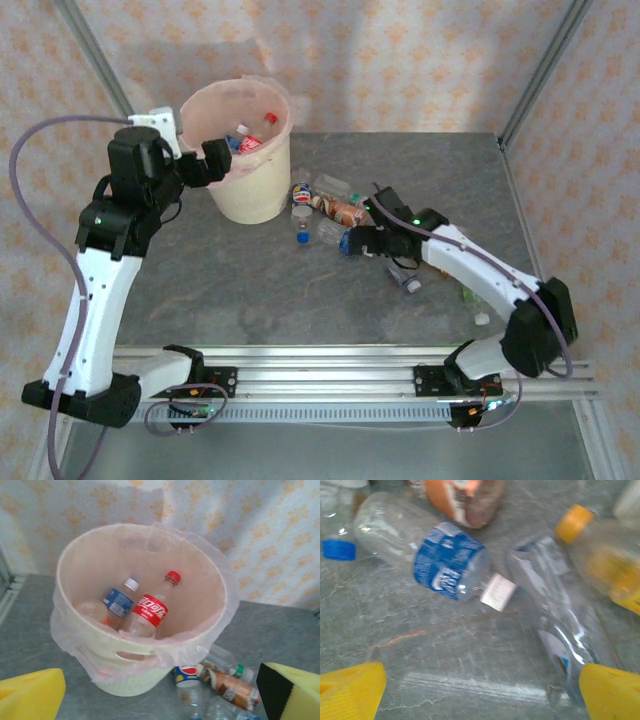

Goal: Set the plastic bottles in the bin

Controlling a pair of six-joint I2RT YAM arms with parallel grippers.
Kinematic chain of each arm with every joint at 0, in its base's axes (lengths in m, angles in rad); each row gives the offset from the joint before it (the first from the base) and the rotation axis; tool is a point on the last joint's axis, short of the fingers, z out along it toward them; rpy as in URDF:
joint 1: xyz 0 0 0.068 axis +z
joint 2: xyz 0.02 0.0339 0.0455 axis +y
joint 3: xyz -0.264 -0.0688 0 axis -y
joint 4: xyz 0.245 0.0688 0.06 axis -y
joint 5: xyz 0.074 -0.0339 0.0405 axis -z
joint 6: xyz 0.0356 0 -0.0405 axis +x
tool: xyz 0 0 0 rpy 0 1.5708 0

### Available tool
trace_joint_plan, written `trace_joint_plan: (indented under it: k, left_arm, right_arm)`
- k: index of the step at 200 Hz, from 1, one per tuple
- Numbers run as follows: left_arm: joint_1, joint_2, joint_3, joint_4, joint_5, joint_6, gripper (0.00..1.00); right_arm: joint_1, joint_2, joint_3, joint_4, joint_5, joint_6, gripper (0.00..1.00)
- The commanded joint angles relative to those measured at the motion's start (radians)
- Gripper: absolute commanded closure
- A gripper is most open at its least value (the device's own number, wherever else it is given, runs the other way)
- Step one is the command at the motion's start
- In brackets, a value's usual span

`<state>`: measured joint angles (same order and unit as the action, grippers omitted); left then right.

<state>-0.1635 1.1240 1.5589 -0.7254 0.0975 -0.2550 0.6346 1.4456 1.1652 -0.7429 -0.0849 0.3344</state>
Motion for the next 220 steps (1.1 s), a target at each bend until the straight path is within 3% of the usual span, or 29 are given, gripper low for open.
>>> trace_joint_plan:
  k: [1, 55, 109, 176, 220]
  left_arm:
    - [-0.002, -0.066, -0.066, 0.115, 0.01, -0.111, 0.0]
    - [-0.001, -0.099, -0.099, 0.076, -0.038, -0.107, 0.0]
    - [-0.002, -0.088, -0.108, 0.077, -0.036, -0.102, 0.0]
    - [-0.002, -0.078, -0.105, 0.078, -0.036, -0.096, 0.0]
    - [-0.001, -0.077, -0.105, 0.077, -0.037, -0.098, 0.0]
  right_arm:
    - [0.036, 0.096, 0.088, -0.008, 0.046, -0.111, 0.01]
    - [0.059, 0.329, 0.255, -0.023, 0.048, -0.284, 0.01]
    - [0.059, 0.451, 0.327, -0.018, 0.032, -0.397, 0.01]
    - [0.059, 0.544, 0.379, -0.057, 0.132, -0.414, 0.01]
    - [0.059, 0.543, 0.335, -0.036, 0.059, -0.387, 0.01]
